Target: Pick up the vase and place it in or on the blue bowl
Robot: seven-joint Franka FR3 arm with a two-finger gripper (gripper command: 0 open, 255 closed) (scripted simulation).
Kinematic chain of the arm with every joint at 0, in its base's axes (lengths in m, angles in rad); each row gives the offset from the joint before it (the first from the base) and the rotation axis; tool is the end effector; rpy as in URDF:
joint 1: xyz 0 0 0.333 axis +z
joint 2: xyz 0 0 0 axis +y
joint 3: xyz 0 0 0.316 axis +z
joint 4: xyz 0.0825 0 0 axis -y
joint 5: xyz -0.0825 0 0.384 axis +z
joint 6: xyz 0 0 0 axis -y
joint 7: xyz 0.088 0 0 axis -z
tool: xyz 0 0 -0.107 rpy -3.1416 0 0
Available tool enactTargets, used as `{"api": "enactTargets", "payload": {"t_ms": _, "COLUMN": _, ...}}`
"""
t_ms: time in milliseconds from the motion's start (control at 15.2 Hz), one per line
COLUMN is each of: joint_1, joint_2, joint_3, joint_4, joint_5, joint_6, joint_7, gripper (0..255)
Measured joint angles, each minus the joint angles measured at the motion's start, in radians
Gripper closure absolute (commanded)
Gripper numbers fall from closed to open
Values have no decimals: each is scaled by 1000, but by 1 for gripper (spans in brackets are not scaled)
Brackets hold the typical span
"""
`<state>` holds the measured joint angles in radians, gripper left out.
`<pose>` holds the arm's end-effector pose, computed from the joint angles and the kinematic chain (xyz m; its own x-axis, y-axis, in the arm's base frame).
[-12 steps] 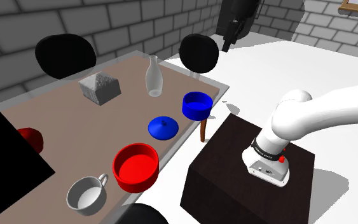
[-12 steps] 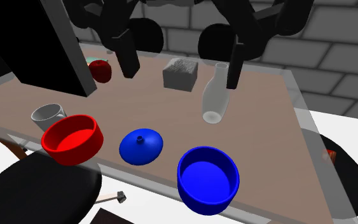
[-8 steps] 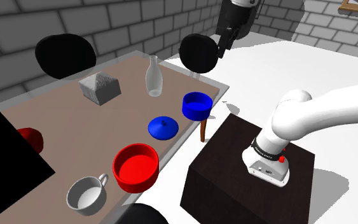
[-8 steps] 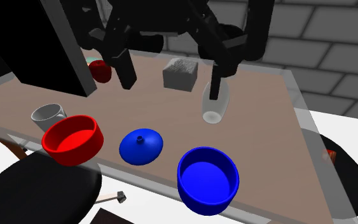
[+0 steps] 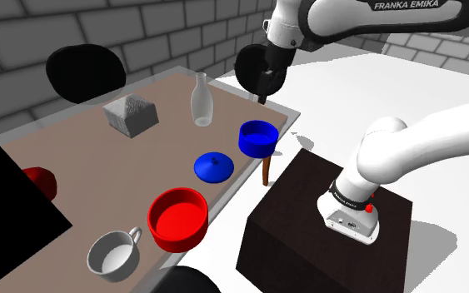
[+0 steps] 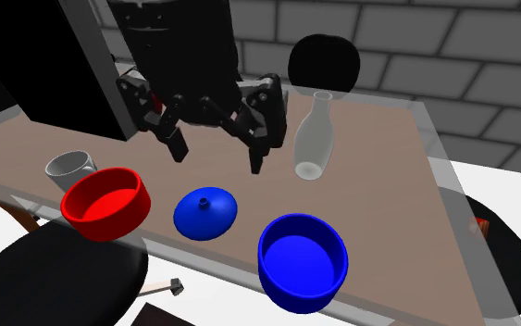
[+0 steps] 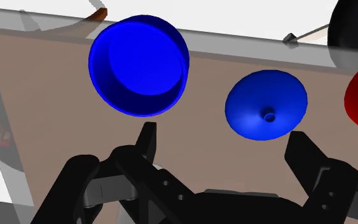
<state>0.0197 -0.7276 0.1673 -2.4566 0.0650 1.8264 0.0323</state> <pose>0.3354 0.0780 0.5428 0.9901 0.1057 0.0925 0.1020 -0.9938 0.0439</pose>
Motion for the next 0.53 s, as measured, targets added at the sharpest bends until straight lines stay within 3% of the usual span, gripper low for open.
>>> {"api": "enactTargets", "payload": {"t_ms": 528, "joint_1": 20, "joint_2": 180, "joint_3": 125, "joint_4": -78, "joint_5": 31, "joint_6": 256, "joint_7": 119, "gripper": 0}}
